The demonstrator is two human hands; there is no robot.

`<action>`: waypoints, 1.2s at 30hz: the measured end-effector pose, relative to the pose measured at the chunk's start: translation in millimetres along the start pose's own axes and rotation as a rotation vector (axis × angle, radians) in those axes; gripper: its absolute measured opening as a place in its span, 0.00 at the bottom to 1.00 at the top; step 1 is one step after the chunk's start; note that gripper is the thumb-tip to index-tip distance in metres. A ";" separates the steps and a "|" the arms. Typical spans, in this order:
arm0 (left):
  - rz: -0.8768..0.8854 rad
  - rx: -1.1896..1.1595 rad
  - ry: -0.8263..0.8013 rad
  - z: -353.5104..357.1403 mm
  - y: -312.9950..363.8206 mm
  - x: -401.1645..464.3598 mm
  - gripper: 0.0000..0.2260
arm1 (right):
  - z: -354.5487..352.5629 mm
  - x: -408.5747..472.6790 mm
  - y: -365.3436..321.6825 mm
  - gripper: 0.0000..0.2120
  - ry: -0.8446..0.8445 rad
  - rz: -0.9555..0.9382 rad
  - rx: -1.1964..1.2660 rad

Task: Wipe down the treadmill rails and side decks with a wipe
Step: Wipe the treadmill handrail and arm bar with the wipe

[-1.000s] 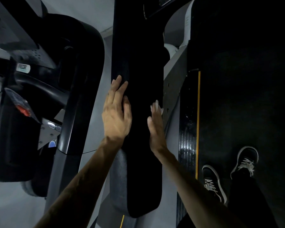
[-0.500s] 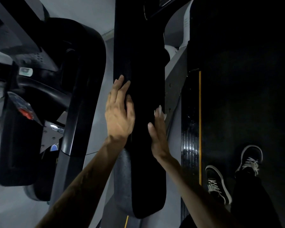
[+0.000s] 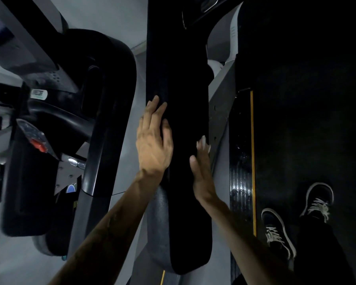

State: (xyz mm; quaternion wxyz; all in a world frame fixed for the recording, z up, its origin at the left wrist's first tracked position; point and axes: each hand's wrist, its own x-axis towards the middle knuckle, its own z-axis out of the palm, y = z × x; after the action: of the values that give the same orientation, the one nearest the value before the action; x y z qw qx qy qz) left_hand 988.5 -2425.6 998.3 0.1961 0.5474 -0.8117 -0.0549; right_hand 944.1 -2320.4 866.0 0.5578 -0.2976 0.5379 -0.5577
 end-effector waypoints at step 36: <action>0.004 -0.048 0.021 -0.9 -3.1 -1.5 0.18 | -0.8 -23.4 -21.7 0.39 -0.103 -0.220 -0.125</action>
State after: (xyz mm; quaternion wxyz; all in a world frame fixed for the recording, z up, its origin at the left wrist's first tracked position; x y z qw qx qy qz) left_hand 992.0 -2425.3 997.7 0.2176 0.5413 -0.8093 -0.0683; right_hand 941.4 -2302.4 892.3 0.5006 -0.4171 0.5065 -0.5647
